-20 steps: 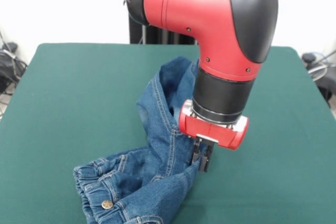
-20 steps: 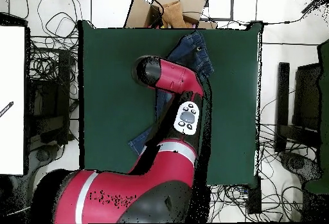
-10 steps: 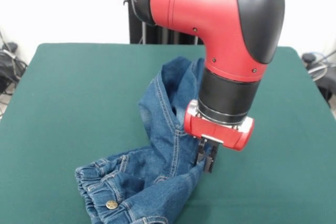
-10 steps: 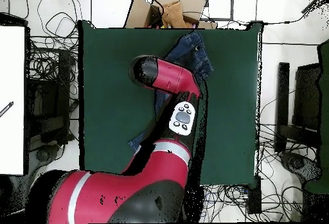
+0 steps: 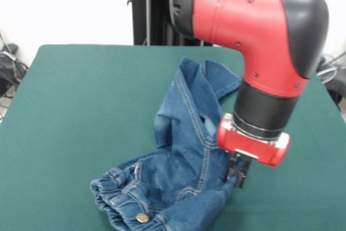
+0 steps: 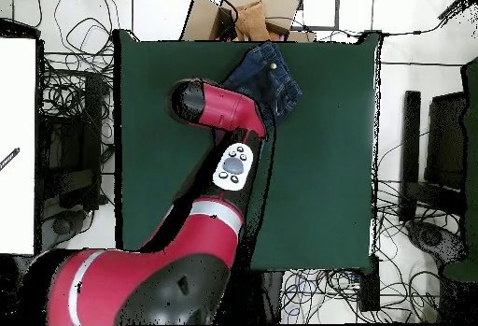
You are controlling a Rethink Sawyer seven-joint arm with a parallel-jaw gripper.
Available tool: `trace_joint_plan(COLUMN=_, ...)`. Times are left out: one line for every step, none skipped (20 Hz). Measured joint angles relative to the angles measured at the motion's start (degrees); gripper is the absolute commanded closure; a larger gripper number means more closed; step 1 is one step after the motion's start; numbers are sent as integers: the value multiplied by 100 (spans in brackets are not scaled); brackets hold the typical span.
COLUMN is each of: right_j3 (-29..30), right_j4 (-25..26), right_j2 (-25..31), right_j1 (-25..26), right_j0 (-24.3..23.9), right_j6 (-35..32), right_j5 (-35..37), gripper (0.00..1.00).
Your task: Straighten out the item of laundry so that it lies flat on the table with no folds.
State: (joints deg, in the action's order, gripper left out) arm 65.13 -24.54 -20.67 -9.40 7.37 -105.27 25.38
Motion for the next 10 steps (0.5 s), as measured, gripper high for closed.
trace_joint_plan(right_j3=-51, right_j4=-41, right_j2=-34, right_j1=48, right_j0=65, right_j6=-73, right_j5=0, gripper=100)
trace_joint_plan(right_j3=-83, right_j4=-66, right_j2=-54, right_j1=77, right_j0=106, right_j6=-122, right_j5=0, gripper=100)
trace_joint_plan(right_j3=-129, right_j4=-96, right_j2=-80, right_j1=116, right_j0=164, right_j6=-184, right_j5=1, gripper=100)
trace_joint_plan(right_j3=-156, right_j4=-114, right_j2=-101, right_j1=141, right_j0=202, right_j6=-224, right_j5=1, gripper=100)
trace_joint_plan(right_j3=-199, right_j4=-148, right_j2=-142, right_j1=184, right_j0=273, right_j6=-303, right_j5=1, gripper=100)
trace_joint_plan(right_j3=-223, right_j4=-166, right_j2=-161, right_j1=206, right_j0=310, right_j6=-347, right_j5=1, gripper=100)
trace_joint_plan(right_j3=-233, right_j4=-175, right_j2=-168, right_j1=217, right_j0=329, right_j6=-370, right_j5=1, gripper=100)
trace_joint_plan(right_j3=-245, right_j4=-198, right_j2=-169, right_j1=230, right_j0=360, right_j6=-409, right_j5=1, gripper=100)
trace_joint_plan(right_j3=-244, right_j4=-206, right_j2=-169, right_j1=232, right_j0=371, right_j6=-421, right_j5=1, gripper=100)
trace_joint_plan(right_j3=-244, right_j4=-214, right_j2=-169, right_j1=231, right_j0=380, right_j6=-429, right_j5=1, gripper=100)
